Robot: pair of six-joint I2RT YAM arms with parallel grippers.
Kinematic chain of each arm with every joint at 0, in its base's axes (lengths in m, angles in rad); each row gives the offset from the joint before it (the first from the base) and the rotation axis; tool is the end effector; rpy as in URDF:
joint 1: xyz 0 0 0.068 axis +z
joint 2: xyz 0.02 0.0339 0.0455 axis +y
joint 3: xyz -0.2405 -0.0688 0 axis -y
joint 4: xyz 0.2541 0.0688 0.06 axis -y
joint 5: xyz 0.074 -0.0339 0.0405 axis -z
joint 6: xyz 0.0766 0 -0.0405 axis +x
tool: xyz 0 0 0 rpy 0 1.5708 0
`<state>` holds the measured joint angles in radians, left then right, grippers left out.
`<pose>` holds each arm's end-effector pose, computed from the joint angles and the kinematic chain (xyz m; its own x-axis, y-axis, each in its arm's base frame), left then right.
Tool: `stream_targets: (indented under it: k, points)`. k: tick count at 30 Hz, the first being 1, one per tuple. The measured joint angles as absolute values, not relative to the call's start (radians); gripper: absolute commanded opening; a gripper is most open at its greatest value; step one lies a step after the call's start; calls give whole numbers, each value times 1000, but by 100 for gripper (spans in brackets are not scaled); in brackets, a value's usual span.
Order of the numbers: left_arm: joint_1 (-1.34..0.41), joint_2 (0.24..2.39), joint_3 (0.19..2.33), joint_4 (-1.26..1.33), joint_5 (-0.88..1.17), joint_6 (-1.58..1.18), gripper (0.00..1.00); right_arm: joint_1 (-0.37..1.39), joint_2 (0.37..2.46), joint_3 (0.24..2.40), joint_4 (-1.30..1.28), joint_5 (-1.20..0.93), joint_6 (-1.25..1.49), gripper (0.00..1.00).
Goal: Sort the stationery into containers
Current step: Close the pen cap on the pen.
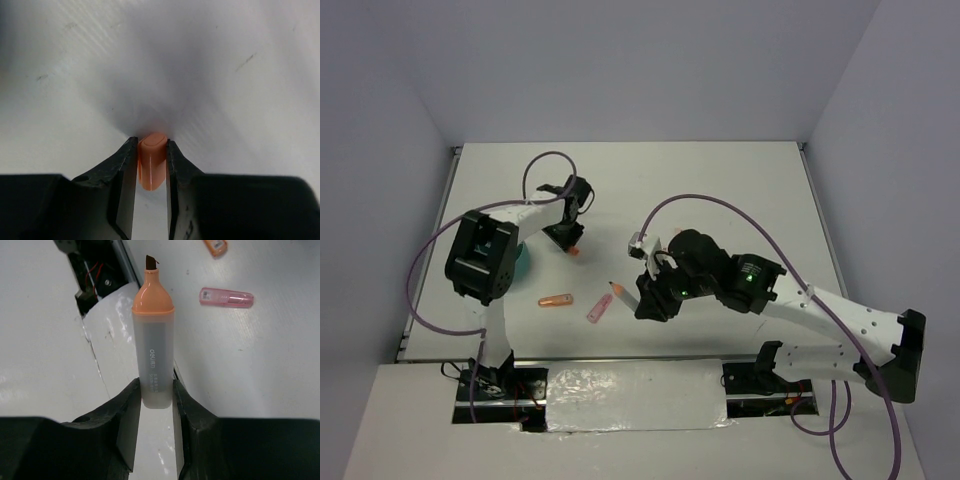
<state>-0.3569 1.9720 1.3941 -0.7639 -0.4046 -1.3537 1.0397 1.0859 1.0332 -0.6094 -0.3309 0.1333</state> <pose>0.3781 -0.1088 0.1057 -0.4284 -0.7983 -0.4233 -0.8400 0.5245 -0.1391 0.1205 0.2543 0.2828 -0.4342 -0.4911 -0.7552 -0.8955 0.3262 0.3028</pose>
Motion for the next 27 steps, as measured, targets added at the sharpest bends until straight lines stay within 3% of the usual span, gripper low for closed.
stream_targets:
  k: [4,8,14,27]
  points:
    - [-356,1775,1206,-583,-289,-1245,0,1021,1071,1007,-561,-295,227,0]
    - [-357,1449,1040,-301,-138,-1119,0,1009,1095,1024,-556,-261,363,0]
    - [-382,1047,971,-24,-54,-1016,0,1054,1238,1174,-611,-117,518,0]
    - [-481,953,1098,-305,-170,-891,0,1136,1523,1563,-790,240,607,0]
